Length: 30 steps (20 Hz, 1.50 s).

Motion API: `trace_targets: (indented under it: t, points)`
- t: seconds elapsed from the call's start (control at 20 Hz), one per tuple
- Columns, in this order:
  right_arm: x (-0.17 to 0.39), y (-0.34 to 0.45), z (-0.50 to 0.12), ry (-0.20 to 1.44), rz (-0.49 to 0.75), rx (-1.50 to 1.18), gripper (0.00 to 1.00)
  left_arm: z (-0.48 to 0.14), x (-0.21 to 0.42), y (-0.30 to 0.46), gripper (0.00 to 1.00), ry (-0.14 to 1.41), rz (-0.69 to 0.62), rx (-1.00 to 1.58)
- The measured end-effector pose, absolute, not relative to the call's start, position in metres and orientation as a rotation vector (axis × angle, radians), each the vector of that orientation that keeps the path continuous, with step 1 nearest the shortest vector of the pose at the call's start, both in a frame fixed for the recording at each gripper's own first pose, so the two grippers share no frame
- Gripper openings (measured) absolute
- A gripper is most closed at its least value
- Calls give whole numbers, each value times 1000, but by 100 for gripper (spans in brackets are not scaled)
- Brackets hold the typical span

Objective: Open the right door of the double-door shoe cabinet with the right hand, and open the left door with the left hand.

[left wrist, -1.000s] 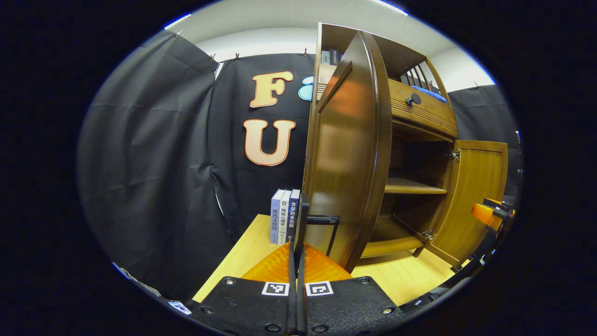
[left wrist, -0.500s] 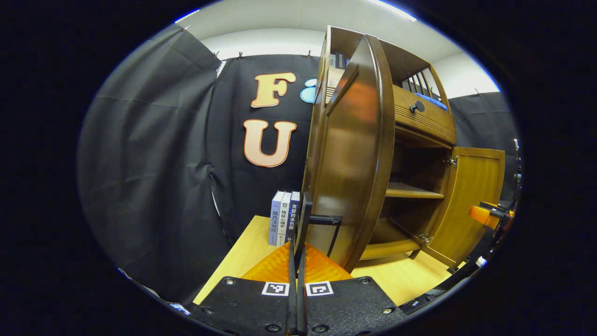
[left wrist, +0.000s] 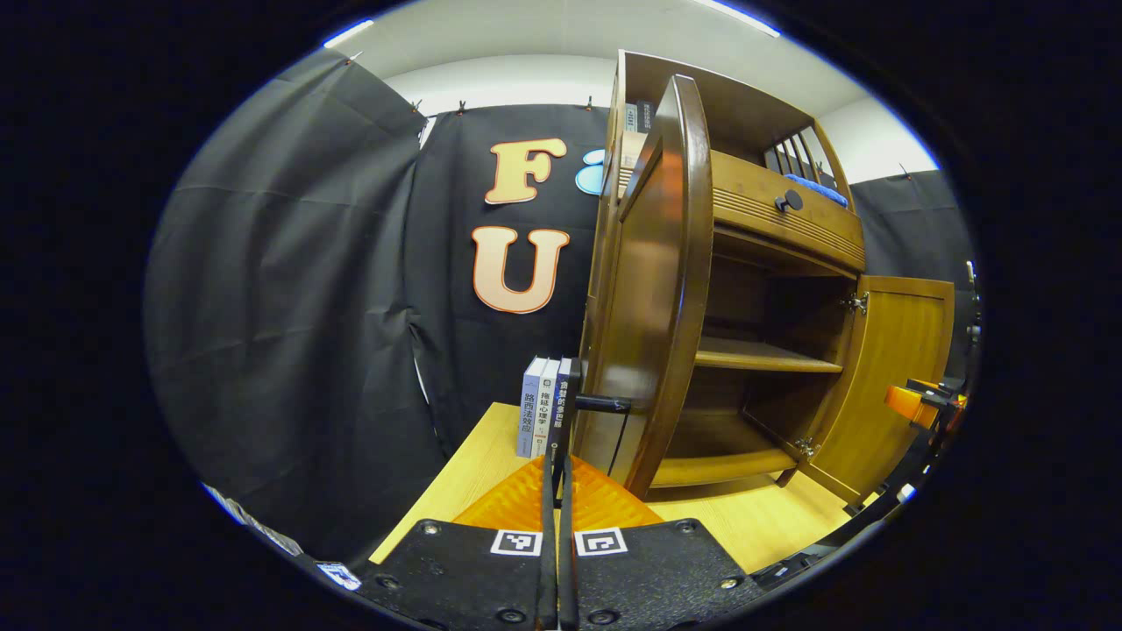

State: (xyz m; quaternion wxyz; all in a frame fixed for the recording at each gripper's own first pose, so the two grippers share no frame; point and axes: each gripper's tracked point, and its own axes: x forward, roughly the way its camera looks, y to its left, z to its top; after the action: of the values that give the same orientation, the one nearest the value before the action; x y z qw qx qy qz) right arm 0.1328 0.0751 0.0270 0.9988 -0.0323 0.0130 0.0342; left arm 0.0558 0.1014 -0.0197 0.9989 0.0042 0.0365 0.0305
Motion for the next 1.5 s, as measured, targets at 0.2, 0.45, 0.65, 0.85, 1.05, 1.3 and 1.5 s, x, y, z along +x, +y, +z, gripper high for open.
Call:
trace_targets:
  t: [0.2, 0.45, 0.65, 0.85, 1.05, 1.3, 1.5]
  points:
    - [135, 65, 30, 25, 51, -58, 94, 0, 37, 94, 3, 34, 60, 56]
    - [136, 62, 33, 25, 46, -55, 94, 13, 26, 88, 15, 31, 123, 80]
    - [135, 62, 37, 15, 48, -61, 94, 21, 20, 75, 42, 17, 112, 25]
    - [133, 61, 39, 14, 44, -59, 94, 34, 19, 64, 64, -6, 114, 47]
    - [131, 60, 39, 14, 37, -65, 98, 41, 21, 46, 78, -30, 79, 53]
    - [127, 57, 42, 7, 25, -67, 98, 42, 24, 37, 84, -40, 57, 23]
    - [124, 54, 42, 5, 14, -67, 94, 45, 24, 33, 85, -50, 49, 44]
